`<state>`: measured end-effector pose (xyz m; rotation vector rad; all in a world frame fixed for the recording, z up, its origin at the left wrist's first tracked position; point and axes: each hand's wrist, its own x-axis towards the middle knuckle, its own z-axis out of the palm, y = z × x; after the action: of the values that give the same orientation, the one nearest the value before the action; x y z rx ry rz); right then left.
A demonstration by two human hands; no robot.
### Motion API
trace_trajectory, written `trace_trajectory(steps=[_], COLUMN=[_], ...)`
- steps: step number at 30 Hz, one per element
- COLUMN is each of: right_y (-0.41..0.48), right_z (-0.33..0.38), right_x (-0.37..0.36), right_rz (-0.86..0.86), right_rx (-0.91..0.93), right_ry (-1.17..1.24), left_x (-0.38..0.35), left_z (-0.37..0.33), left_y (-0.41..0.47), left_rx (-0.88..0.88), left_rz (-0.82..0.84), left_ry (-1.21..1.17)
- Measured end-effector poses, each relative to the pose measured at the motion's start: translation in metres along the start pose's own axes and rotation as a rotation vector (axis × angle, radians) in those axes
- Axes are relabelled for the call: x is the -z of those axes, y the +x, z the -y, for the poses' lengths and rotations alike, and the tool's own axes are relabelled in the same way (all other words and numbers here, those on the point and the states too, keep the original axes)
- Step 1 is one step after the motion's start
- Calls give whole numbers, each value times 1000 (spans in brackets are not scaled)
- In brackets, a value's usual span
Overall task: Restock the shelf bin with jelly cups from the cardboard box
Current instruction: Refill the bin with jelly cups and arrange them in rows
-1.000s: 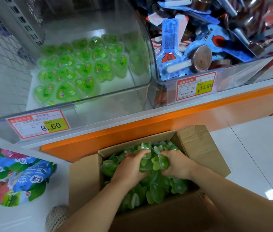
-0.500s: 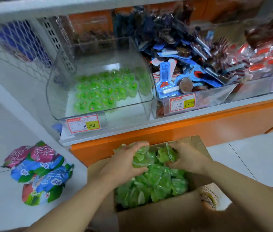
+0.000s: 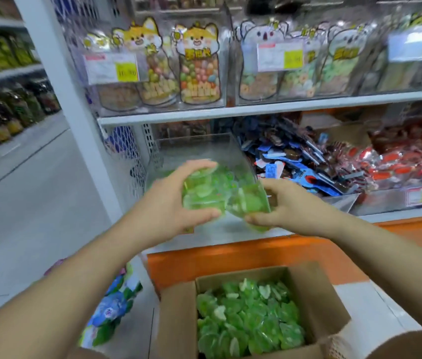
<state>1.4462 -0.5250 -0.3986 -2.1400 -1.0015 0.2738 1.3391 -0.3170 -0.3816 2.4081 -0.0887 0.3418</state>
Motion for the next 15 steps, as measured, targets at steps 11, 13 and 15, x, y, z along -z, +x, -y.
trace_trajectory(steps=[11, 13, 15], right_y=[153, 178, 201], right_z=[-16, -28, -41], right_x=[-50, -54, -58], right_rz=[-286, -310, -289], right_rx=[-248, -291, -308], right_ry=[42, -38, -154], left_x=[-15, -20, -25], left_z=[96, 115, 133], left_y=[122, 140, 156], left_rx=[370, 424, 459], left_rz=[-286, -287, -257], left_ry=[-129, -75, 36])
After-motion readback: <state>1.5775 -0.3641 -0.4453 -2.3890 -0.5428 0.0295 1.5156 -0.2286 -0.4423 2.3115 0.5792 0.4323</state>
